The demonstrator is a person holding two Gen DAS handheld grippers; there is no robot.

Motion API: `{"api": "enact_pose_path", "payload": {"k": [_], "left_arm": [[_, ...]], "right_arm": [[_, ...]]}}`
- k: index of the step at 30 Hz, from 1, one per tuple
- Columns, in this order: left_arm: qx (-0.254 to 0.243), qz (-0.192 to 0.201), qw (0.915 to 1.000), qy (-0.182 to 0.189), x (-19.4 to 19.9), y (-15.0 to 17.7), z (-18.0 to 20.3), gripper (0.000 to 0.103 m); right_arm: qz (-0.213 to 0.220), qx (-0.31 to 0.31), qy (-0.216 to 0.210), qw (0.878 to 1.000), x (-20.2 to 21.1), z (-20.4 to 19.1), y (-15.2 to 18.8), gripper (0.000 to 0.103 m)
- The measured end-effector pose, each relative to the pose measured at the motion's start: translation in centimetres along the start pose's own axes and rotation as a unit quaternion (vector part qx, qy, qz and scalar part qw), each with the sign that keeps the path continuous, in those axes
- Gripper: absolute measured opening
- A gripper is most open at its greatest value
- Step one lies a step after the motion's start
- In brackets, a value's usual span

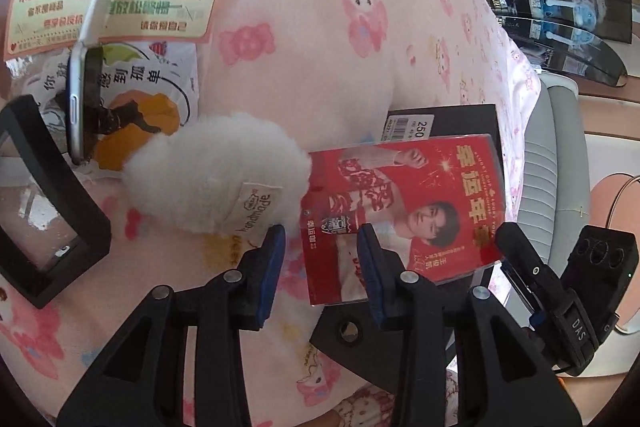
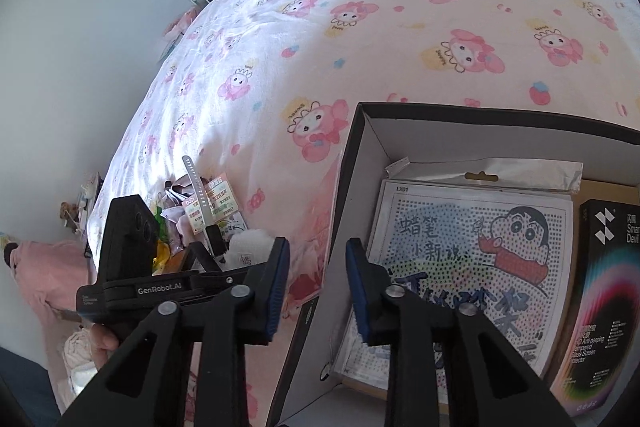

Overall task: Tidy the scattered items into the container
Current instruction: 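Carry the red card with the left gripper over the open box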

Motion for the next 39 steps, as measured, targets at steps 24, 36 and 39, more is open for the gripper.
{"api": "enact_pose_path", "payload": {"k": [24,36,39], "left_arm": [[0.026,-0.022,0.989,0.144,-2.7,-0.5,0.6,0.05],[-0.057,0.034,0.9911,0.116,0.8,0.5,3.7,0.02],[-0.087,0.033,0.9907,0.099,1.2,1.1,5.4,0.02]], "right_arm": [[0.01,-0.001,-0.008,1.0,-0.4,0.5,0.4,0.011],[0.045,0.011,0.002,0.999,1.8,0.8,0.8,0.01],[0.059,0.006,-0.003,0.998,3.3,1.1,1.3,0.01]]}}
Point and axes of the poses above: each gripper's, at about its wrist camera, not at the fingertips, and x roughly against the way its jaws point, z to its right, y to its underside, the point moved 6 cm from there along -x, roughly the way its jaws point, and after that the axes turned 7 degrees about -z, right-handed, at the moved point
